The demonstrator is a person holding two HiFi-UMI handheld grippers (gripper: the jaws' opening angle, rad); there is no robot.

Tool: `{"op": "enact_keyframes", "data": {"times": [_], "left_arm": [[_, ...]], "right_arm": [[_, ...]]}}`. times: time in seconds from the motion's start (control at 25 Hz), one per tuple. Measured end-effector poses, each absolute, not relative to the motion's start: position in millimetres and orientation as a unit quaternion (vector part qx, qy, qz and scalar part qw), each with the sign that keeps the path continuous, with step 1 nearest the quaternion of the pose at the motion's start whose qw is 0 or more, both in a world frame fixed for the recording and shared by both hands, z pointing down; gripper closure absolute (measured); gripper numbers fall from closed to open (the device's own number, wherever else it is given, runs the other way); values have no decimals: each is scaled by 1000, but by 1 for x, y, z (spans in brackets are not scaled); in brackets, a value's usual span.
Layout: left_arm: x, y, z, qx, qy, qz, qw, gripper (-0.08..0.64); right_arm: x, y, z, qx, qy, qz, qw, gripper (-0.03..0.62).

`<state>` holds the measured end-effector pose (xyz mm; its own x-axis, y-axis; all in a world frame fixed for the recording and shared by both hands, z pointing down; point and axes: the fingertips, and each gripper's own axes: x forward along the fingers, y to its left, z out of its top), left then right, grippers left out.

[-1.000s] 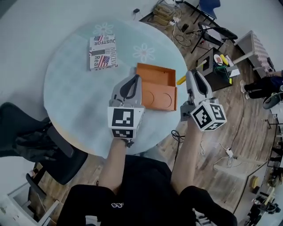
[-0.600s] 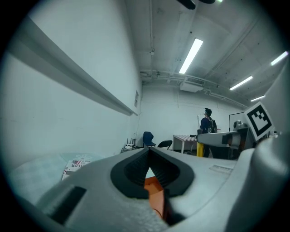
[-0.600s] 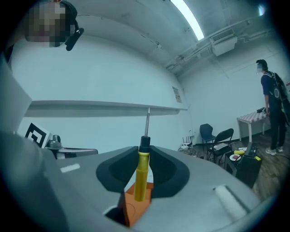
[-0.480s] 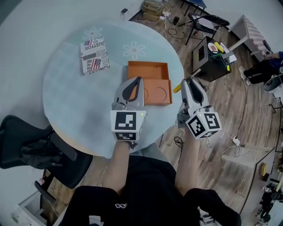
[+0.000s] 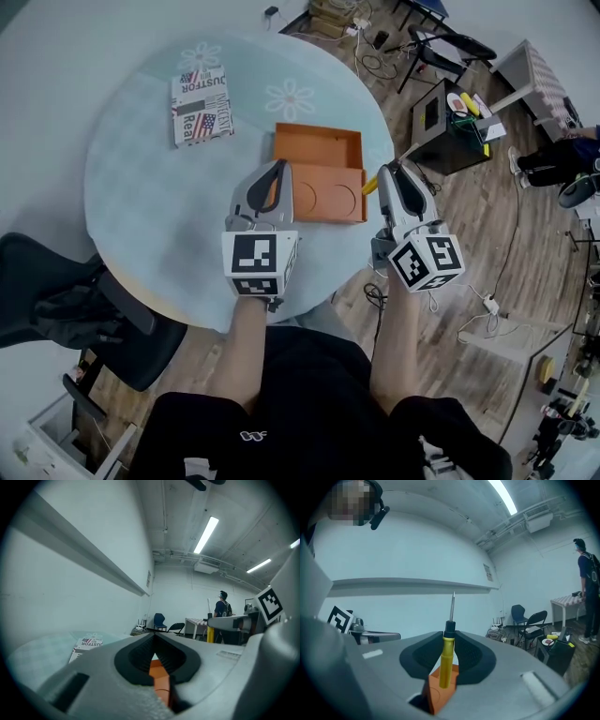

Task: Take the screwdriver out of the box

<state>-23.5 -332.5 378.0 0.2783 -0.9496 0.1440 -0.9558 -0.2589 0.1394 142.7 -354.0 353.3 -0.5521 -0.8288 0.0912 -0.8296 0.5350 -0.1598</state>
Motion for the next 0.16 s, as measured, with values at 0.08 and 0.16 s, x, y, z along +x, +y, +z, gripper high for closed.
{"op": "enact_keyframes", "data": {"times": [0.08, 0.16], "left_arm": [[-31, -336, 384, 789, -605, 17, 105, 558], [-37, -339, 389, 786, -609, 19, 111, 558]], "right_arm": [[137, -358, 357, 469, -878, 94, 6, 502], [131, -361, 360, 465, -880, 94, 9, 502]]}}
